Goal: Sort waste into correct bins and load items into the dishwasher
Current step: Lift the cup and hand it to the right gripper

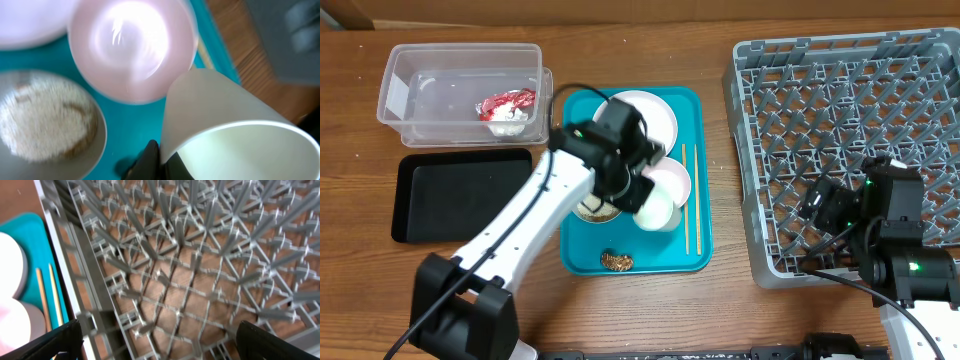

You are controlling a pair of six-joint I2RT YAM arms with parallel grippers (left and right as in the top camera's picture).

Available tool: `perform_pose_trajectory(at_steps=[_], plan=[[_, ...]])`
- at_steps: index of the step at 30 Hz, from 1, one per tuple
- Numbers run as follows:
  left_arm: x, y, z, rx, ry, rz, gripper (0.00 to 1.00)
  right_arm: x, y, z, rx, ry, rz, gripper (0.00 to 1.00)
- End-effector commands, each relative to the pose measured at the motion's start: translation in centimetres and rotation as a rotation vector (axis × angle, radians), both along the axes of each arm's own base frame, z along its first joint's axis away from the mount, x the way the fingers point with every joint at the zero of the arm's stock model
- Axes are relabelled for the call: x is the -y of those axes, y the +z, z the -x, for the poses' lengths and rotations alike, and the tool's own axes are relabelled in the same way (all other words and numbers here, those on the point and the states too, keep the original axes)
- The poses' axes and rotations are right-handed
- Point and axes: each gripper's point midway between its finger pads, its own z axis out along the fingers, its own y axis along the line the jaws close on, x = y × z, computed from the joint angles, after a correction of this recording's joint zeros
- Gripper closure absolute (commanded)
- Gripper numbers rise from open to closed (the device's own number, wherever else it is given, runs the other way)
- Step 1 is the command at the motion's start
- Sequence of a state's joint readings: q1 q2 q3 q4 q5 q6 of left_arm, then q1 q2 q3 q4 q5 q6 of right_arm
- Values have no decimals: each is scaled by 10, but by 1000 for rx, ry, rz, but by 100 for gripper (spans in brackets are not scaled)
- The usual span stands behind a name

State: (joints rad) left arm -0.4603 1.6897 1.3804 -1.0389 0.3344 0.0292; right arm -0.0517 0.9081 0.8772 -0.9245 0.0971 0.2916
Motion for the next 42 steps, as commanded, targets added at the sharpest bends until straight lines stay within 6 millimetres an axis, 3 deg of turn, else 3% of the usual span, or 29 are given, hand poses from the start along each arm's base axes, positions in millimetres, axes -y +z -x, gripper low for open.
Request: perform_pose_trajectory(at_steps=[1, 2, 4, 8, 10, 13, 22, 28, 30, 32, 39, 42], plan=[[30, 56, -22, 25, -17, 328, 96, -2, 17, -12, 71, -6, -30, 0], [36, 67, -26, 37, -32, 408, 96, -11, 19, -17, 91, 32, -62, 0], [53, 100, -35, 38, -70, 638, 96, -52, 32, -31, 165, 265, -181, 0], [66, 126, -39, 38, -135, 811, 96, -127, 63, -27, 299, 741, -402, 0], [72, 137, -36, 17, -178, 893, 96, -150, 77, -19, 356, 910, -506, 0], [79, 145, -34, -21, -211, 963, 96, -168, 92, -13, 405, 1051, -632, 0], [93, 146, -26, -64, -244, 988, 96, -177, 103, -20, 488, 1186, -699, 0], [102, 148, -24, -66, -251, 990, 96, -181, 118, -12, 556, 1280, -716, 2], [102, 149, -24, -67, -250, 990, 96, -181, 119, -11, 556, 1286, -722, 17], [102, 149, -24, -68, -250, 990, 96, -181, 119, -11, 556, 1286, -722, 23], [103, 149, -24, -68, -249, 990, 96, -181, 119, -11, 557, 1285, -721, 25], [103, 149, -24, -77, -242, 989, 96, -181, 121, -12, 570, 1292, -709, 18]])
